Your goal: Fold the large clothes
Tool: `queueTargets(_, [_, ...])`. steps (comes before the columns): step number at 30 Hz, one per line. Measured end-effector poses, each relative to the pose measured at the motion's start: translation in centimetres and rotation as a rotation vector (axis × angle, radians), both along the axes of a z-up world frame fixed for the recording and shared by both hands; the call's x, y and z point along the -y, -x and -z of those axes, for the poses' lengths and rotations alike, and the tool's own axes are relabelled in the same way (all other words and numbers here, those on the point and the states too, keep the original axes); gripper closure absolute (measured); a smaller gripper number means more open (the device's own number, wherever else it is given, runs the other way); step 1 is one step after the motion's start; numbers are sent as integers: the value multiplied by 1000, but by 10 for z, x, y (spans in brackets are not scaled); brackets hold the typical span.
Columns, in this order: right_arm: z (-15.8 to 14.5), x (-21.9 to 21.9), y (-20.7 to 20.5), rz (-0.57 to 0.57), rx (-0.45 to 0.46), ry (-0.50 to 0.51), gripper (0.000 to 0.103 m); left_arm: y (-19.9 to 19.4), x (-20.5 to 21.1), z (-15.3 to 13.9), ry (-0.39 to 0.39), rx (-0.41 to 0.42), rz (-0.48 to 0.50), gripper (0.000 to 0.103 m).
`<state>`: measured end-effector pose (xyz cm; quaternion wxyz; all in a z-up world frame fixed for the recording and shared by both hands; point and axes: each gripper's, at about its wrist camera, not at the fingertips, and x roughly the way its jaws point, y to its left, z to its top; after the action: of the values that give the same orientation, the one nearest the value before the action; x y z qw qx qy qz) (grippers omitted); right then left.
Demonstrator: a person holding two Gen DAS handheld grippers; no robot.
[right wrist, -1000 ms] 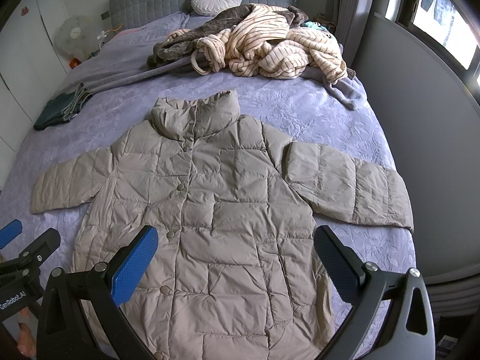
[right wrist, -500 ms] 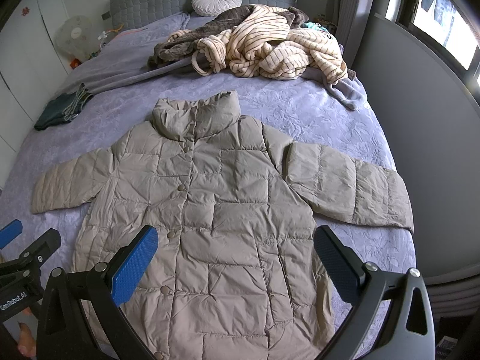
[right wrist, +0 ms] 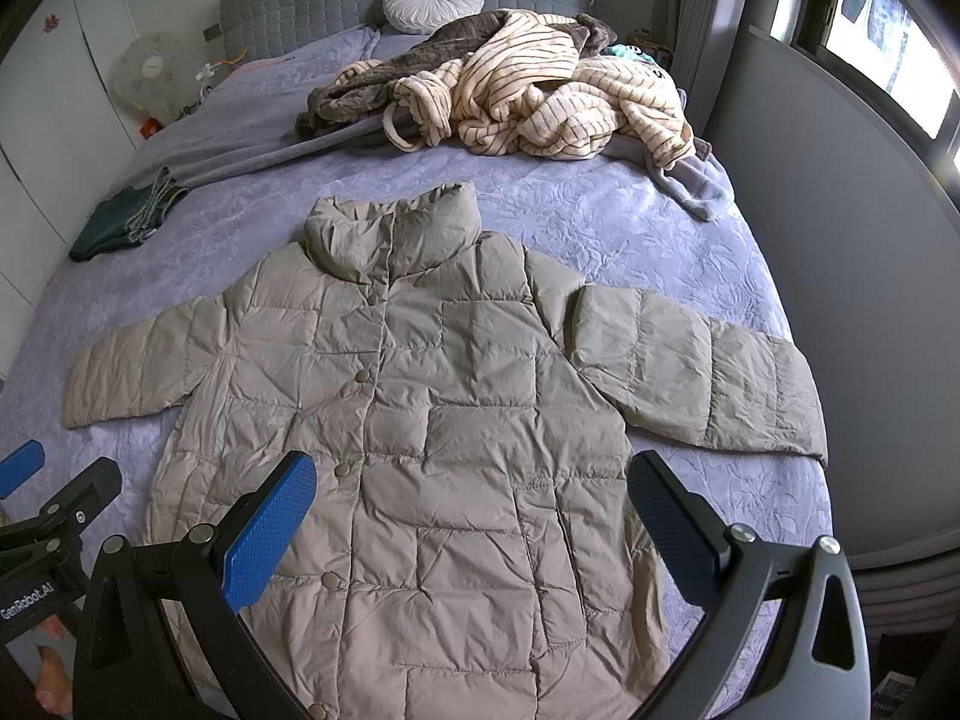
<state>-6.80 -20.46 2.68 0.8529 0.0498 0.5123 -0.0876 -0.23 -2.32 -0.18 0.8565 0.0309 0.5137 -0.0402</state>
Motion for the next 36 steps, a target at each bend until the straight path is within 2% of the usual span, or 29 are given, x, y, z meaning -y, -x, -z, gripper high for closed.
queueTargets(36, [4, -1, -6, 4, -5, 1, 0, 3, 0, 1, 1, -3, 0, 0])
